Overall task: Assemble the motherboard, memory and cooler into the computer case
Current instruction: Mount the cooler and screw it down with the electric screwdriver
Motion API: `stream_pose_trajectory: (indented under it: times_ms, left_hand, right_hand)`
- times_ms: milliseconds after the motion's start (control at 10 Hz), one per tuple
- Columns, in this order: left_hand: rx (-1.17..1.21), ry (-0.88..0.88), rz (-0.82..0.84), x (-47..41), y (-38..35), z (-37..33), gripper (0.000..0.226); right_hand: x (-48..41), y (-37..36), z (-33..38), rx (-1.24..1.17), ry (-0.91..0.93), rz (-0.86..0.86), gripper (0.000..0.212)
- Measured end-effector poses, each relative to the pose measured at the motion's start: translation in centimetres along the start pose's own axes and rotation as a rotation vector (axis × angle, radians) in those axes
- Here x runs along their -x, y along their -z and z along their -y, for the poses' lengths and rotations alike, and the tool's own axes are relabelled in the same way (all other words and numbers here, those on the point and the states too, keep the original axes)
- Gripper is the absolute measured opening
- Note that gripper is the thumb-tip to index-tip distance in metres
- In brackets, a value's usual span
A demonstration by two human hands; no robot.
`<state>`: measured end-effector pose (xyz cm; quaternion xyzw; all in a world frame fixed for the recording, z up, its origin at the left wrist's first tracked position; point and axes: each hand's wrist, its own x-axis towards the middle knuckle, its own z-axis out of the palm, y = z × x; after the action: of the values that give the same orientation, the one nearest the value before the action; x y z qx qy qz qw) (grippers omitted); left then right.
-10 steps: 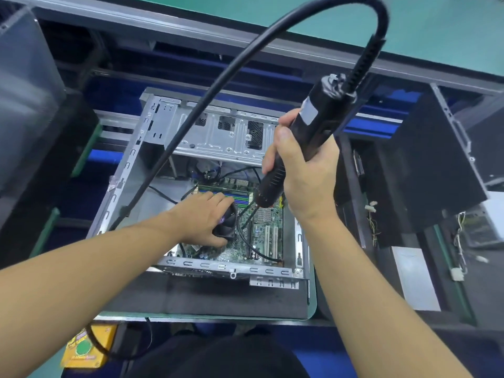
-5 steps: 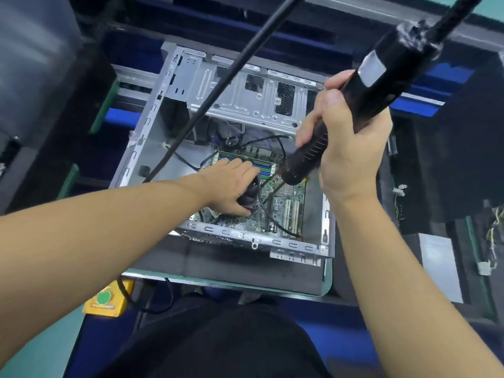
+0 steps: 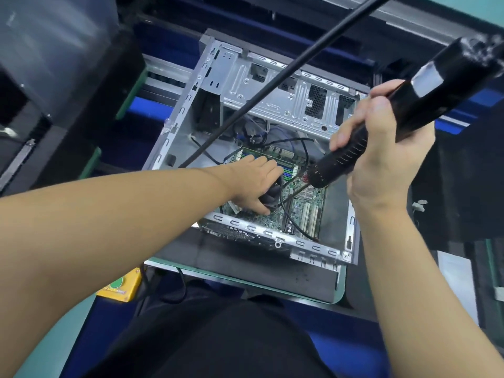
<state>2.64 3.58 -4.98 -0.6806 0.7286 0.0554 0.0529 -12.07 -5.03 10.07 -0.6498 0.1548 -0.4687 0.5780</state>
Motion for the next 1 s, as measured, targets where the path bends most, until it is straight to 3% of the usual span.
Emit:
stream_pose_trajectory:
  times_ms: [500,1000]
  left_hand:
    - [0.033,0.004,0.027,-0.04,0.32,-0.12,0.096]
    - [0.023,0.015,0.033,0.06,0.57,-0.28,0.096]
  right_hand:
    - [-0.39,0.27,0.05,-0.002,0.06,0.082,0.006]
    - [0.31,0.11,0.12,0.036,0.047,0.033,0.006]
